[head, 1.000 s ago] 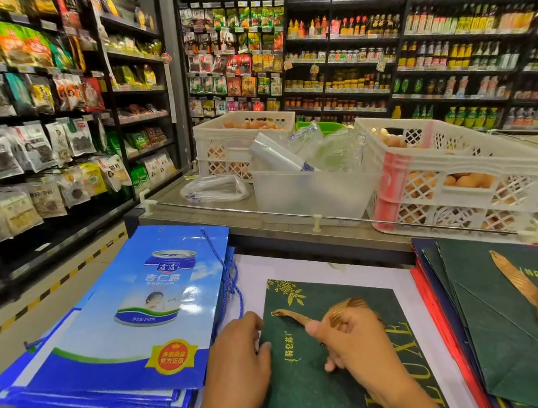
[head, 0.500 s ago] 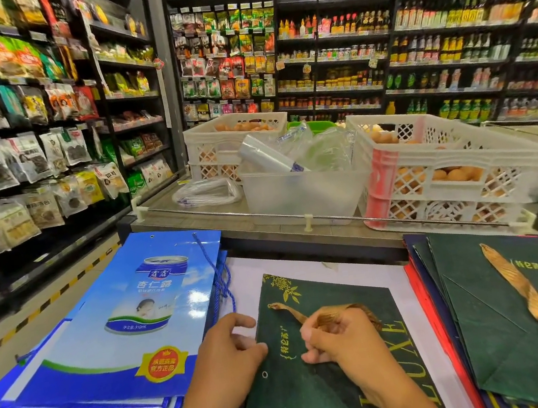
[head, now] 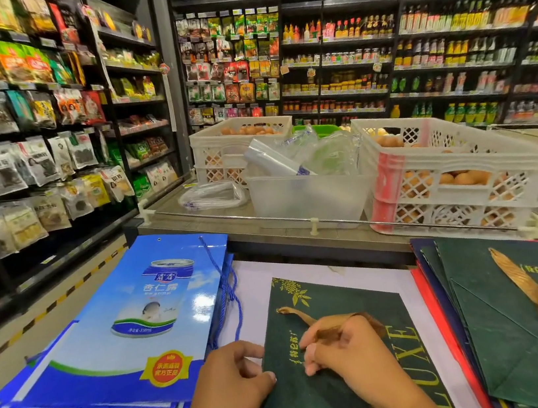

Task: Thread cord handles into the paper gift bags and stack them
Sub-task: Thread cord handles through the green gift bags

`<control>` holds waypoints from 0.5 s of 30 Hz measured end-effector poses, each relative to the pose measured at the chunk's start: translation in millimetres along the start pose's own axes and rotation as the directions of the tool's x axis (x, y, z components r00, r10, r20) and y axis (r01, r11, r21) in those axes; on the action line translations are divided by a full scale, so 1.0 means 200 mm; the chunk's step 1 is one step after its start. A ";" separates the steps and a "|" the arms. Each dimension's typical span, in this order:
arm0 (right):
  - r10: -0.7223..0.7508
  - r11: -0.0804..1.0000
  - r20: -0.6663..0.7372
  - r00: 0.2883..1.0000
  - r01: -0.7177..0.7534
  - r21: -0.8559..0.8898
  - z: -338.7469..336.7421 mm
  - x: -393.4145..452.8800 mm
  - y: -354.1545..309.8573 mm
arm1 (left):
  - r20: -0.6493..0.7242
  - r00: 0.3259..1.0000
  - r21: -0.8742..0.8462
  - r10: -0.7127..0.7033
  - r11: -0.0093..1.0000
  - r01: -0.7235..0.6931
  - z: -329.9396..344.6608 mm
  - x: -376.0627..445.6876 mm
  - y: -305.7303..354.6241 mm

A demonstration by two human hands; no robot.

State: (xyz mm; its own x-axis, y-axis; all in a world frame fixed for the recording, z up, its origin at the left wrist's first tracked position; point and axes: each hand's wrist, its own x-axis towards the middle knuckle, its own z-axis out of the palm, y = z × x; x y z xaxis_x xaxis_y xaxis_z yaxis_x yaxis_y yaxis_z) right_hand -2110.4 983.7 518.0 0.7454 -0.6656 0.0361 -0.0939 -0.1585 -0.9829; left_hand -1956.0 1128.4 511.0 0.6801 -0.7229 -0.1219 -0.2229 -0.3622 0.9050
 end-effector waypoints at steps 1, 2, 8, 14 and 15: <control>-0.011 1.000 0.039 0.999 0.011 -0.018 0.01 -0.01 -0.01 | -0.002 1.000 -0.004 0.010 1.000 -0.011 0.01 0.00 0.00; -0.013 0.999 0.072 0.997 0.016 -0.039 0.02 -0.01 -0.02 | -0.005 1.000 -0.010 0.021 1.000 -0.021 0.02 0.00 -0.01; -0.026 0.961 0.104 0.994 0.054 -0.272 0.06 -0.02 -0.04 | -0.040 0.998 -0.075 0.058 0.995 -0.061 0.04 0.00 -0.06; -0.051 0.859 0.236 0.970 0.163 -0.485 0.08 -0.02 -0.03 | -0.080 0.992 -0.122 0.094 0.987 -0.103 0.07 -0.02 -0.09; -0.046 0.855 0.245 0.968 0.165 -0.492 0.08 -0.01 -0.03 | -0.083 0.992 -0.124 0.099 0.986 -0.108 0.07 -0.02 -0.09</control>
State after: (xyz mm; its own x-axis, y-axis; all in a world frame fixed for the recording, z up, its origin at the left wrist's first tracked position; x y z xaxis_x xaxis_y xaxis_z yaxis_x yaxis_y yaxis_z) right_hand -2100.9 998.6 520.7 0.8878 -0.4589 0.0357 -0.2823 -0.6042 -0.7451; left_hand -1964.4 1129.7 489.9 0.7104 -0.7038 0.0022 -0.2070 -0.2059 0.9564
